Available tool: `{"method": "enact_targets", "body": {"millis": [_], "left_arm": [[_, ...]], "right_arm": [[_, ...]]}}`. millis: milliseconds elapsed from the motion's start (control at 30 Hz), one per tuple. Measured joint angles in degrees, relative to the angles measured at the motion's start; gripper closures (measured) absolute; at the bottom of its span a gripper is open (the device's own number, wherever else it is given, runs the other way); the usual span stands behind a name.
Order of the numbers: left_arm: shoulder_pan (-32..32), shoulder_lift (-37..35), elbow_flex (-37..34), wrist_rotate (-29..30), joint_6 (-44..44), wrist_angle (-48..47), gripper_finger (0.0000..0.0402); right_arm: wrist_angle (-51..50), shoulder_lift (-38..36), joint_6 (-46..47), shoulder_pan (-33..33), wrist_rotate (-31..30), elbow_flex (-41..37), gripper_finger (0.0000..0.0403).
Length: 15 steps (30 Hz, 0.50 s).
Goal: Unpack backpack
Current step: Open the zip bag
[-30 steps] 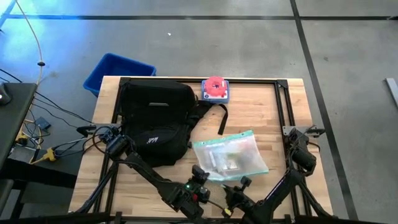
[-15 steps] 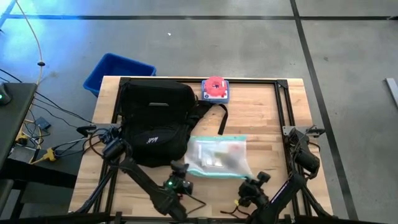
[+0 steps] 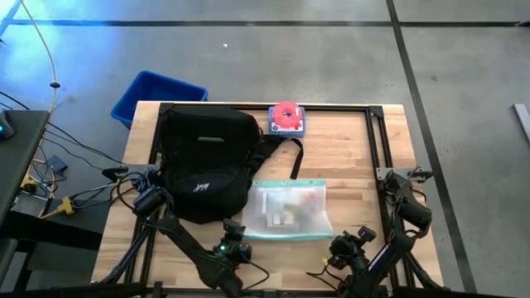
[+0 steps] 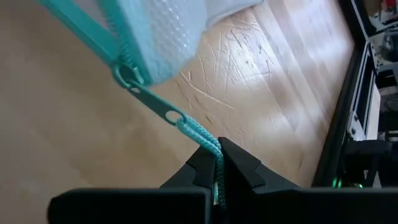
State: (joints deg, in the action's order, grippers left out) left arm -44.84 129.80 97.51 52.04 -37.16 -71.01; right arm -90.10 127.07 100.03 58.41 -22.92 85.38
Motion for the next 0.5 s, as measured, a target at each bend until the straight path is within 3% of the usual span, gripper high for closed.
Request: {"method": "enact_targets", "body": {"millis": [133,233,367,500], "left_arm": [[-0.6,0.0,4.5,-4.2,-0.5,0.8,0.0358],[-1.3,-0.2,7.9,-8.1,-0.7,1.0,0.0326],[-2.0,-0.2,11.6,-8.1,0.6,2.9,0.0293],[-1.0,-0.2,11.6,-6.4,4.0,10.2,0.0277]], "right_arm": [[0.0,-0.6,-2.8,-0.2,1.0,0.0,0.0401],[-0.1,-1.9,-6.5,-0.6,5.1,0.0,0.0382],[0.0,-4.4,-10.9,-0.6,6.0,0.4,0.0324],[3.9,-5.7,-18.4,0.6,1.4,3.1,0.0253]]}}
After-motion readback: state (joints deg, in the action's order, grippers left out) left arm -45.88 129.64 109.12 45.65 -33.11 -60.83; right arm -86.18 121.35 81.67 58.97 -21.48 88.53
